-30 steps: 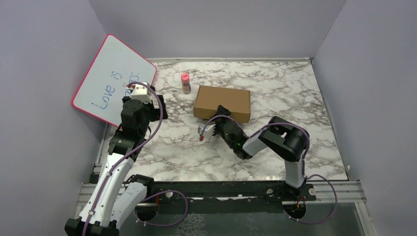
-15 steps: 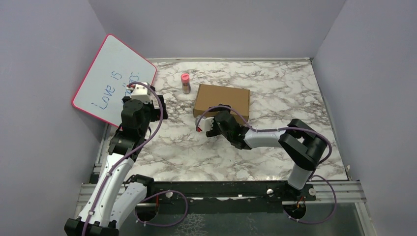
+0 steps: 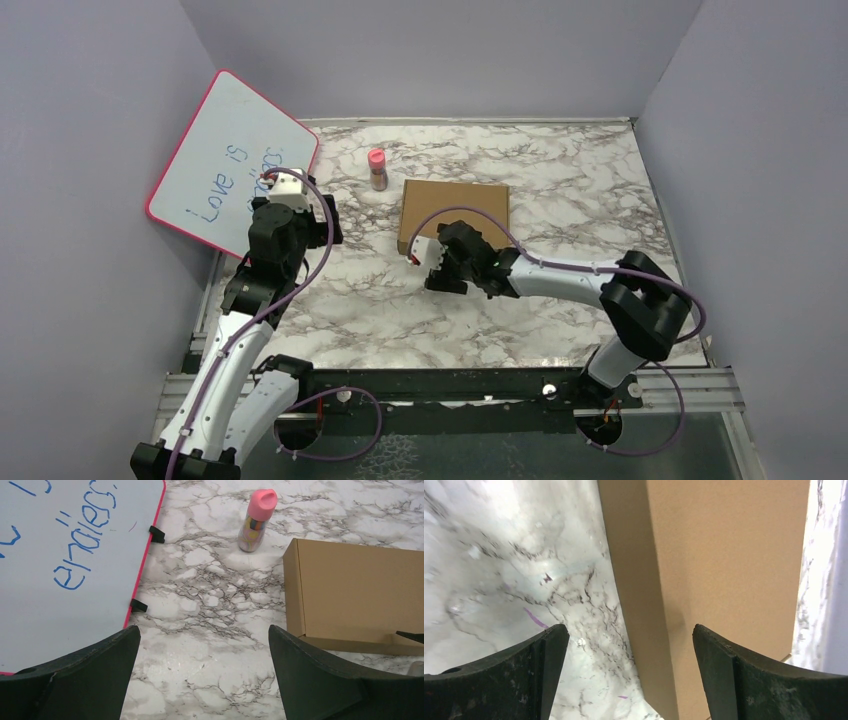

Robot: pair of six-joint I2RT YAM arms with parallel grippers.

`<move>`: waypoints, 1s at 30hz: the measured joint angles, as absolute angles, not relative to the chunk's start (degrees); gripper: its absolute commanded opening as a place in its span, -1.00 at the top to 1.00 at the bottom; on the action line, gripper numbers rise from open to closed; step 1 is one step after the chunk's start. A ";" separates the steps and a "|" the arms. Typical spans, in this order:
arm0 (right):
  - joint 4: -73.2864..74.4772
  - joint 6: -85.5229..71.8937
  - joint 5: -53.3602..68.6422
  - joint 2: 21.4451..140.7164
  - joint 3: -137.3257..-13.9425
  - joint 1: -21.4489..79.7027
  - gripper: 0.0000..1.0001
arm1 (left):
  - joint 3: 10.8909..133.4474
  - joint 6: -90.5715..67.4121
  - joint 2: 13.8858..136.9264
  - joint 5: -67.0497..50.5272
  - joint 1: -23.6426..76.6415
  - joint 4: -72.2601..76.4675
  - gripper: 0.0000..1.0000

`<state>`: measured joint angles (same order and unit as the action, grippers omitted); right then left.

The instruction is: Fold the paper box

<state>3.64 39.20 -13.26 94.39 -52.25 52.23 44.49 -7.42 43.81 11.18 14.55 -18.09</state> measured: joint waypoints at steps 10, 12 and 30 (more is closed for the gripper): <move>6.09 16.08 -6.79 87.57 -60.34 42.92 -1.00 | 44.27 -7.51 42.52 11.73 14.85 -17.93 -0.98; 6.13 10.35 -7.42 85.58 -60.60 39.88 -1.00 | 44.05 -7.51 41.67 12.12 15.05 -17.87 -0.98; 15.11 -18.65 -18.98 61.73 -51.86 16.38 -1.00 | 34.83 -10.63 26.33 21.58 15.25 -15.31 -0.98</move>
